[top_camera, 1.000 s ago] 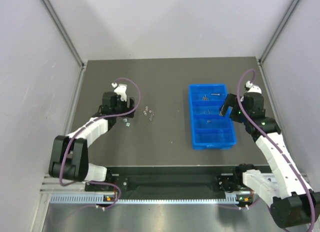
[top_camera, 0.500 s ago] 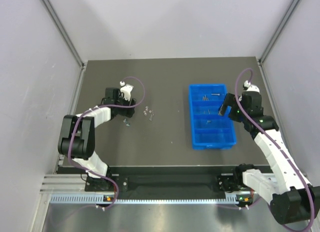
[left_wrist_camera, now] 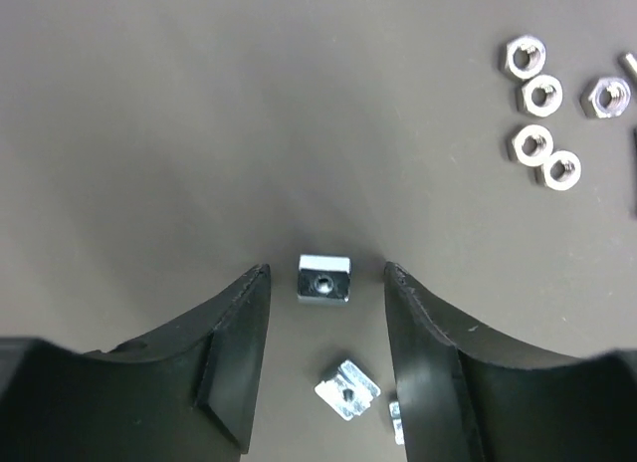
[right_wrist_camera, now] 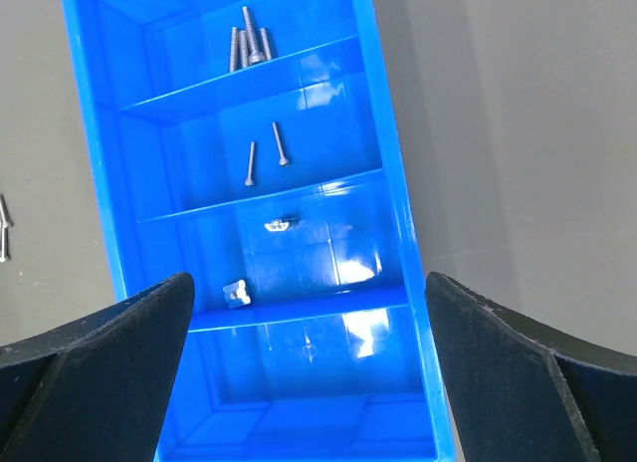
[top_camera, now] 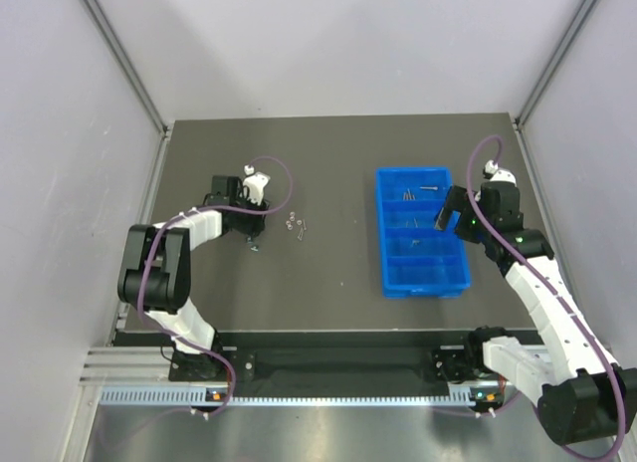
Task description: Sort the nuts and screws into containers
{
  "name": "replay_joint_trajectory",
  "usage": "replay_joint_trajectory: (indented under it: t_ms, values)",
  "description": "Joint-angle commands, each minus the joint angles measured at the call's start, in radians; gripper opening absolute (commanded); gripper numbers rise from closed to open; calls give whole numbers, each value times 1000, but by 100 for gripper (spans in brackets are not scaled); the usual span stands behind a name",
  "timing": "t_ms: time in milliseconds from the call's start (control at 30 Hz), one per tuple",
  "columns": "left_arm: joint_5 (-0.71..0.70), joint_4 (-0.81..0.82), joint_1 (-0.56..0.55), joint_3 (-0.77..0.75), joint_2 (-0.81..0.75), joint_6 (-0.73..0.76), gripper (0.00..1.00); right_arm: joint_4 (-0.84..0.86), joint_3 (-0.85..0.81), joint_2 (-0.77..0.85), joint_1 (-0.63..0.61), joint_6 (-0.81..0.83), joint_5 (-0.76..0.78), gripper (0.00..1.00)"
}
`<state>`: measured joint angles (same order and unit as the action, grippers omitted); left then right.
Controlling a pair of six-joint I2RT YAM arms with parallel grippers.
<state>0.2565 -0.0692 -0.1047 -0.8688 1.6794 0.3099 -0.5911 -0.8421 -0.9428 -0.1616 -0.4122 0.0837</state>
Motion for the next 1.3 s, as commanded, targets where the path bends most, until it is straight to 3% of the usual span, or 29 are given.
replay_joint_trajectory:
  t_ms: [0,167,333,400,700,967,1100,1133,1267]
  values:
    - [16,-31,8,-21,39,31,52,47,-20,13,-12,3,10,100]
    - [9,-58,8,-42,68,23,43,42,-23,16,-12,9,19,100]
    - [-2,-112,7,-55,65,26,25,39,-23,21,-10,10,24,100]
    - [-13,-121,7,-53,52,24,24,37,-20,24,-10,9,22,100]
    - [-63,-139,7,-41,0,-2,42,40,-14,29,-12,10,16,100]
    - [-94,-162,0,-47,17,-25,39,45,-6,33,-12,9,13,100]
    - [-94,-158,-10,-56,39,-51,27,42,-6,36,-13,7,11,100]
    - [-95,-159,-10,-55,43,-55,18,39,-6,36,-12,7,13,100]
    - [-118,-159,-24,-47,22,-113,9,36,-12,35,-12,9,14,100]
